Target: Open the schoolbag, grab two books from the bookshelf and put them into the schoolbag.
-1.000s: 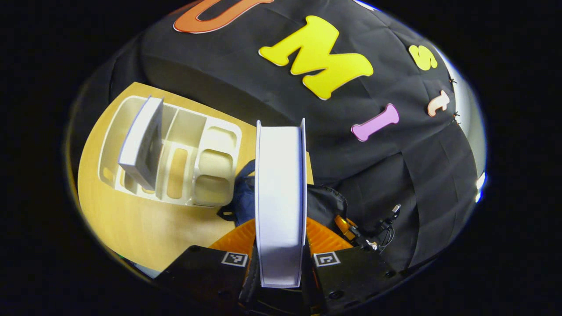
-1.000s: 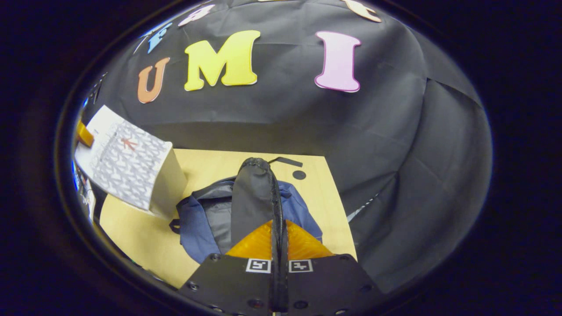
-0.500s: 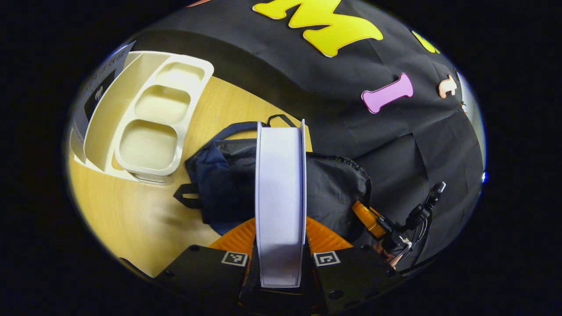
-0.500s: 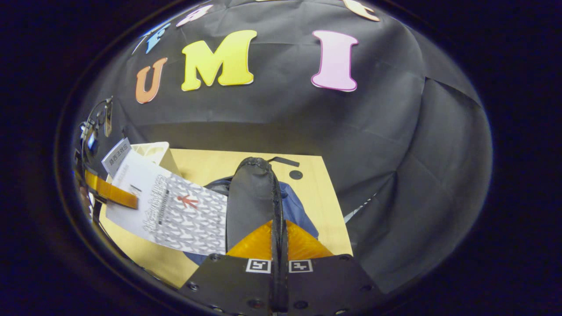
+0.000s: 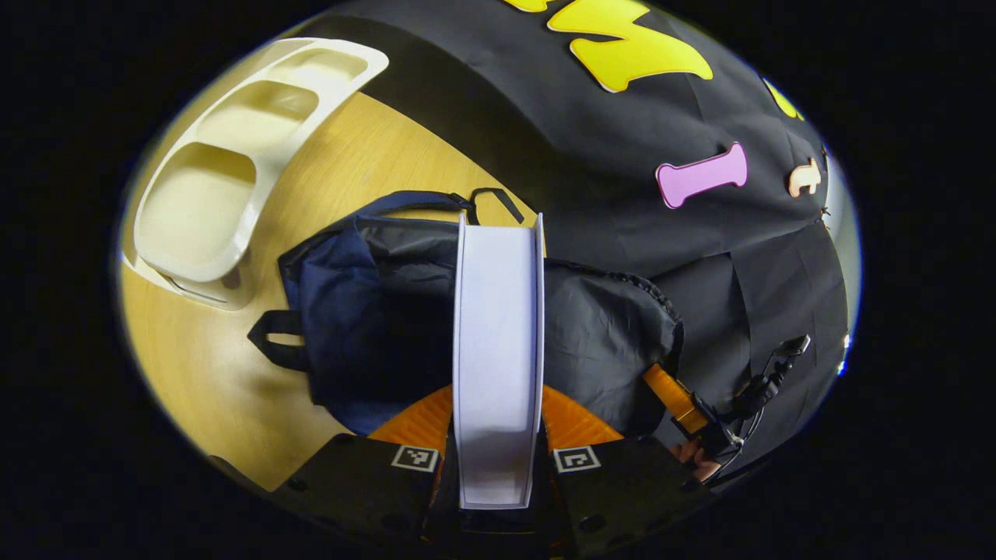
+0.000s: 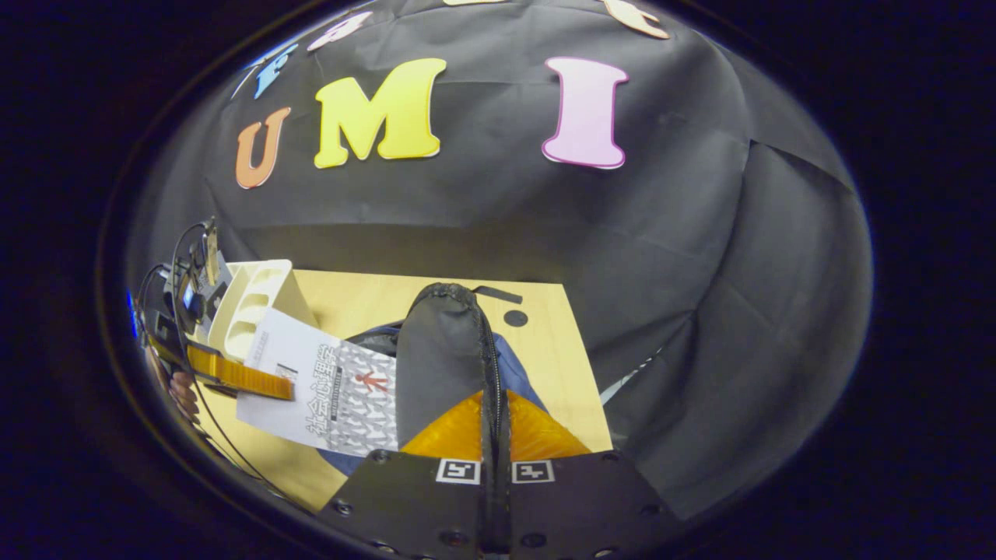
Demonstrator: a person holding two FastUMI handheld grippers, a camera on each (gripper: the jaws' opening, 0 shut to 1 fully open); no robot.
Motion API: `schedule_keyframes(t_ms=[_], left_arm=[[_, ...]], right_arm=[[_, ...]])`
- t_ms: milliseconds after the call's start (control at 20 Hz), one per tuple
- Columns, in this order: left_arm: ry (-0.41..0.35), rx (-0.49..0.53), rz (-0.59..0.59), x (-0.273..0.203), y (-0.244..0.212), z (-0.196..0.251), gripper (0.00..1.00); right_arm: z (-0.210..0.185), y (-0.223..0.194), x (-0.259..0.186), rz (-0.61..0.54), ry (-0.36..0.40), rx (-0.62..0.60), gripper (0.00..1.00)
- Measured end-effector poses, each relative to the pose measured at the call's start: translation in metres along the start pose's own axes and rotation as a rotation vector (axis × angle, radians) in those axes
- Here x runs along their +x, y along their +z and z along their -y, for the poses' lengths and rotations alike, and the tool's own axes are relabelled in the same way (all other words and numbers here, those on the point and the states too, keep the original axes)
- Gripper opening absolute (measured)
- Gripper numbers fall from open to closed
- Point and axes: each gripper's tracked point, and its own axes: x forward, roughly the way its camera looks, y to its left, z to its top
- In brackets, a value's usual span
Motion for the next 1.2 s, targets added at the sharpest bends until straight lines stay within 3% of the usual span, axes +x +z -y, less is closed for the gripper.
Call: schedule_keyframes(t_ms=[750,950,1000,1050,1150,1200], left_arm=[[-0.185,-0.202,-0.025,0.112,-0.012,-0.007,0.41],[-0.156,-0.185,-0.030,0.123,-0.013,-0.013,0.41],[-0.141,-0.164,-0.045,0.122,-0.018,-0.016,0.46],[-0.121,-0.160,-0.060,0.126,-0.020,-0.021,0.41],[-0.076,-0.180,-0.091,0.128,-0.021,-0.024,0.65],[-0.023,-0.185,-0.114,0.128,-0.024,-0.032,0.65]], right_arm=[[-0.012,0.024,-0.007,-0.007,-0.024,-0.064,0.00],[-0.013,0.023,-0.004,-0.010,-0.023,-0.066,0.00],[-0.013,0.022,-0.003,-0.012,-0.020,-0.064,0.00],[-0.014,0.021,-0.003,-0.013,-0.019,-0.061,0.00],[-0.015,0.020,-0.001,-0.013,-0.012,-0.050,0.00],[-0.015,0.018,-0.001,-0.015,-0.010,-0.047,0.00]])
